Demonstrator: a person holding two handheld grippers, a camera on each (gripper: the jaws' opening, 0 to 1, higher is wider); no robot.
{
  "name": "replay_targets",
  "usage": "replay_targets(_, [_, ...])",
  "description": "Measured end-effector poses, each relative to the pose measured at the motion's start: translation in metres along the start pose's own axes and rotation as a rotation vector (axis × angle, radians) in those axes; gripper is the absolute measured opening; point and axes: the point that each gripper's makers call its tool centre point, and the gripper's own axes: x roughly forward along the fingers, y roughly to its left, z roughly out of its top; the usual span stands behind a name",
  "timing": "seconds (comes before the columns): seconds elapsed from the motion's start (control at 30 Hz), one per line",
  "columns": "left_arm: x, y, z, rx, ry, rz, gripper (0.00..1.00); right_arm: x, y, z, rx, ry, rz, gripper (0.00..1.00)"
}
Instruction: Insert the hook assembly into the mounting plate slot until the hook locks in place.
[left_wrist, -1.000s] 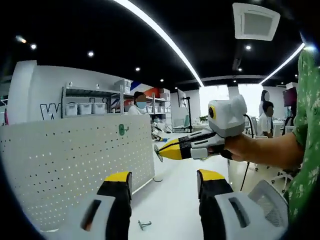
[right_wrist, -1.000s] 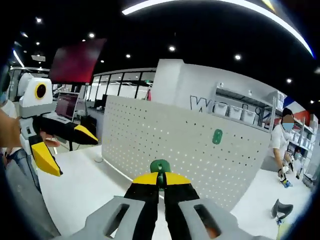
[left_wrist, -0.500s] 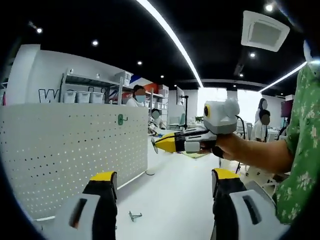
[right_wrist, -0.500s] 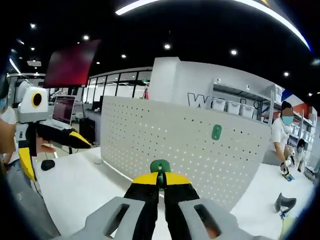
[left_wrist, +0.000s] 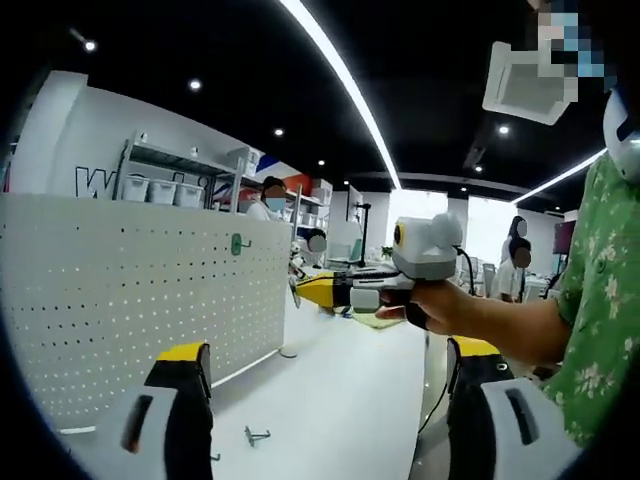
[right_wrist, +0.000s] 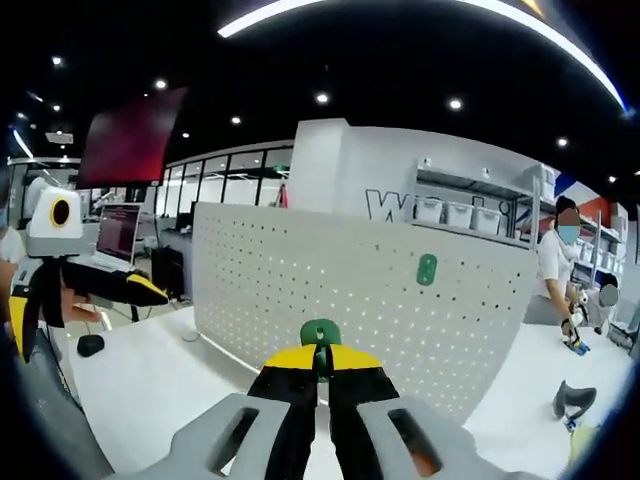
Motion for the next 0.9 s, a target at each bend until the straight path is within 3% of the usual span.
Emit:
replay_targets(0.57, [-0.008, 0.006, -0.001, -0.007, 0.003, 0.007, 0.99, 0.036, -0.022, 0.041, 0.024, -0.081, -0.064, 0.01])
replay_targets(0.9, [-0.012, 0.014, -0.007, -0.016, 0.015, 0.022, 0.98, 0.061, -0.045, 0.054, 0.051, -0.121, -0.124, 0.01])
